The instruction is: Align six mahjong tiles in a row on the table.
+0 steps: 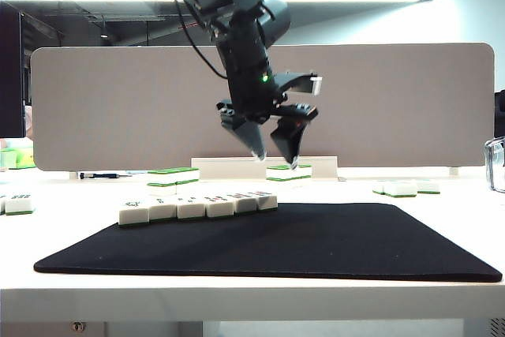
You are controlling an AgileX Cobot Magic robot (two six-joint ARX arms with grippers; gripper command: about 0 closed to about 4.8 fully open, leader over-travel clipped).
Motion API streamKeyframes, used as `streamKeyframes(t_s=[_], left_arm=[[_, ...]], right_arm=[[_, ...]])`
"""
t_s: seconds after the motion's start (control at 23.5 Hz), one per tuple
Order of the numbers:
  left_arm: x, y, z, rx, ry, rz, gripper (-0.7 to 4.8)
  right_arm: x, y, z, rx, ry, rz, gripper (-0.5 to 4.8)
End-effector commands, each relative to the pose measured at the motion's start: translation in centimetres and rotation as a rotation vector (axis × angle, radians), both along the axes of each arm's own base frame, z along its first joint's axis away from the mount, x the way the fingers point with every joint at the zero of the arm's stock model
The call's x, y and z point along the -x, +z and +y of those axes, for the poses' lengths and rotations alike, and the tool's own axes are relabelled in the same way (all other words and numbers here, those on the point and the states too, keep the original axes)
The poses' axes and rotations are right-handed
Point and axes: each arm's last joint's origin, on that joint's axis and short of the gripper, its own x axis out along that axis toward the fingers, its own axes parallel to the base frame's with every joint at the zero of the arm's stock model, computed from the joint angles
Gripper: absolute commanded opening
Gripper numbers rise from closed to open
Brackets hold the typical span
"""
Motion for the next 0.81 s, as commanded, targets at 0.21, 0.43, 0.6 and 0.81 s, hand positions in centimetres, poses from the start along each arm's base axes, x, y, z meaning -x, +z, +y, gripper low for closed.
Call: streamKeyframes(t_s=[0.21, 0.43, 0.6, 0.81], left_arm=[[-0.9, -2.8, -0.2, -0.081, 0.044, -0.006, 3.4], [-1.0, -3.4, -0.1, -0.133, 0.081, -0.025, 3.4], [-0.8, -3.5, 0.0, -0.153, 0.078, 0.0, 3.4], [-0.3, -3.8, 0.2, -0.189, 0.075, 0.052, 3.4]], right_arm=[[0.2, 0.0, 0.0, 0.002, 0.0, -0.024, -0.01], [0.2, 0.0, 0.0, 0.002, 0.0, -0.023, -0.01], [0.2, 0.0, 0.0, 0.002, 0.0, -0.024, -0.01], [0.2, 0.0, 0.0, 0.002, 0.0, -0.023, -0.01]])
